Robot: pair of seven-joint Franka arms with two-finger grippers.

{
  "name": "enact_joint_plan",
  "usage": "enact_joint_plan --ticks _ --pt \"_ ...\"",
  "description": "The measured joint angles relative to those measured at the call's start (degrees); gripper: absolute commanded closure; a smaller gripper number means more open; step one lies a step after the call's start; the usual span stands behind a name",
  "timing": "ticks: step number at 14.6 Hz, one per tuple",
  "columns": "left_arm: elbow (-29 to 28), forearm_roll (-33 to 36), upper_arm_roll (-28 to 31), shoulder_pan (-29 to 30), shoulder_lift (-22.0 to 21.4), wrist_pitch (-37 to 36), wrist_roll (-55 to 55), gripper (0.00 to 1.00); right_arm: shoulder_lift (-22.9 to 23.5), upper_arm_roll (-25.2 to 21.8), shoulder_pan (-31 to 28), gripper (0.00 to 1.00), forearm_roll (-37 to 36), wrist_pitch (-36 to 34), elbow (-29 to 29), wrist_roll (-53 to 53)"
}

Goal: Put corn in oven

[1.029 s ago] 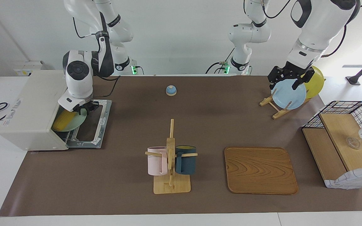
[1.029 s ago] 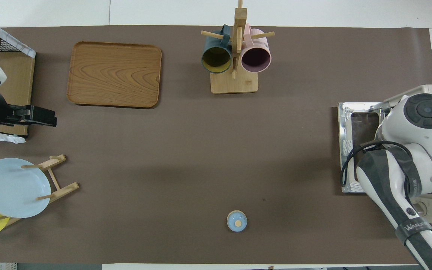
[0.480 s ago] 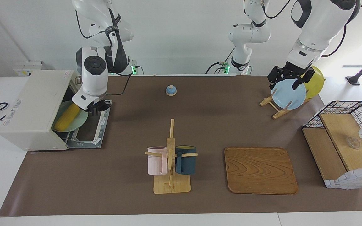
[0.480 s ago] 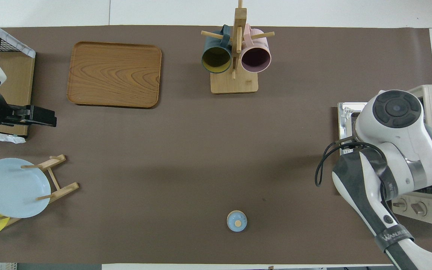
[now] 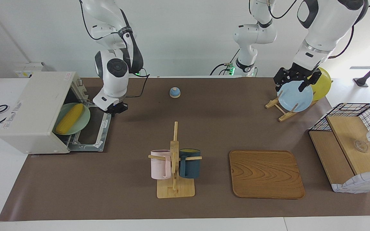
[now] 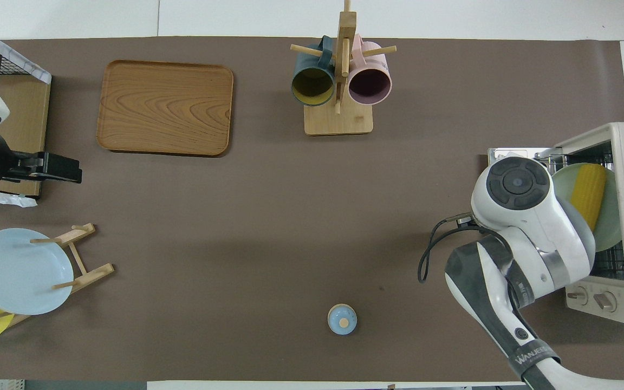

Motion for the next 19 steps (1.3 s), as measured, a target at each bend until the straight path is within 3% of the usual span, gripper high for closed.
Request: enact_joint_plan --ticks 9,19 --pt "0.0 0.0 0.0 0.0 0.0 0.0 0.0 0.0 -4.0 -0.36 -2.52 1.0 0.12 5.46 -10.26 1.82" --pt "0.0 0.0 0.0 0.0 0.0 0.0 0.0 0.0 -4.39 -0.14 -2.99 1.0 0.82 4.82 -10.06 0.88"
